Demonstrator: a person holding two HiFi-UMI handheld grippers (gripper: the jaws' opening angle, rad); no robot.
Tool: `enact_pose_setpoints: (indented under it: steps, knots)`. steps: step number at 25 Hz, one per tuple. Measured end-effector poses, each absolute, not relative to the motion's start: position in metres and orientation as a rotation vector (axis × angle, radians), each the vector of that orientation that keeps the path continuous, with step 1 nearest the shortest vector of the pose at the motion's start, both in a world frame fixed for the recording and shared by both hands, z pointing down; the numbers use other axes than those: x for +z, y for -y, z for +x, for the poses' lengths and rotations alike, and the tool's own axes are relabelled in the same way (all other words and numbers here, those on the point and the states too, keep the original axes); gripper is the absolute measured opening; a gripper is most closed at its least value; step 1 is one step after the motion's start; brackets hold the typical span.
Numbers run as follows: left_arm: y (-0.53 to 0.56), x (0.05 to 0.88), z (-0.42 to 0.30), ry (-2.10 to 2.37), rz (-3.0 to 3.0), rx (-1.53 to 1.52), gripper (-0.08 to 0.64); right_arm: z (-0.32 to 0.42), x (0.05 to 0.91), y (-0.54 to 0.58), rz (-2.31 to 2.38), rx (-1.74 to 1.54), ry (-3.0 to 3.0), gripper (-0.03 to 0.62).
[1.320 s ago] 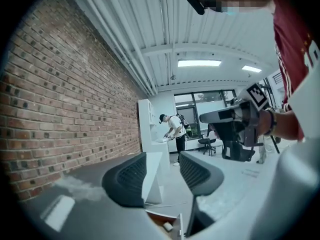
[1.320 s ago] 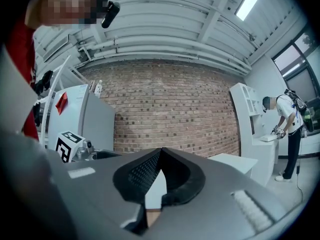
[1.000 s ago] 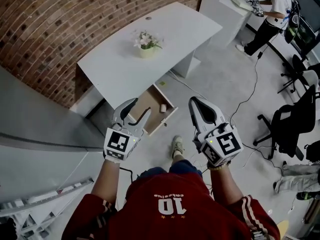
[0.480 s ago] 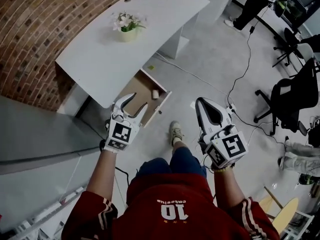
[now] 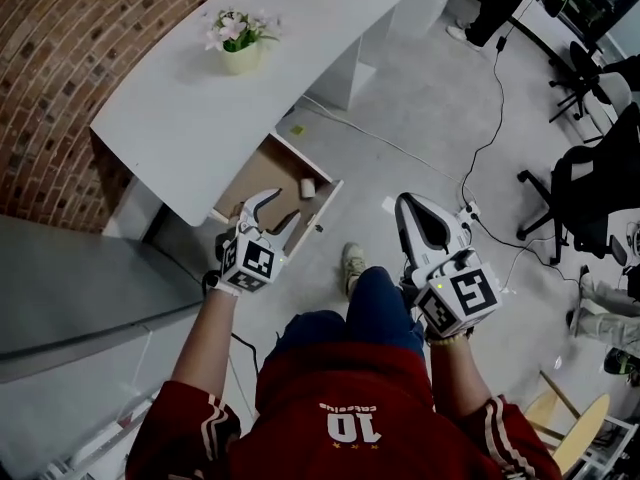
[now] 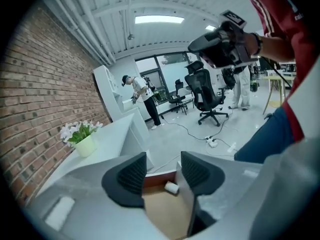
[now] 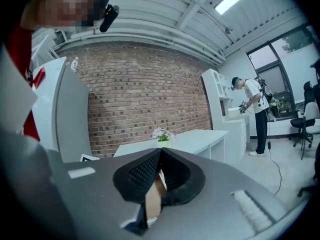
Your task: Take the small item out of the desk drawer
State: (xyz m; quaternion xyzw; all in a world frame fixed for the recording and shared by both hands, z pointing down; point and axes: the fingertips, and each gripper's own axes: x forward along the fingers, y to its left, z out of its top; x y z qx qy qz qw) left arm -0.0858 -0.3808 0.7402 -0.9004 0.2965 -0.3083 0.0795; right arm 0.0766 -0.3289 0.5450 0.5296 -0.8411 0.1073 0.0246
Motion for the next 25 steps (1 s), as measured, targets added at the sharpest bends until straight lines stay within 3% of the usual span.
enact_pose_setpoints:
  steps: [13, 25]
  knots:
    - [0.438, 0.930, -0.072, -0.611, -2.521, -1.280, 0.225, 0.119, 0.630, 0.375, 1.648, 0.317, 2.602, -0.009]
    - [0.456, 1.050, -0.052, -0.373, -2.511, -1.453, 0.225, 0.140, 0.675, 0.413, 1.674, 0.346, 2.664, -0.009]
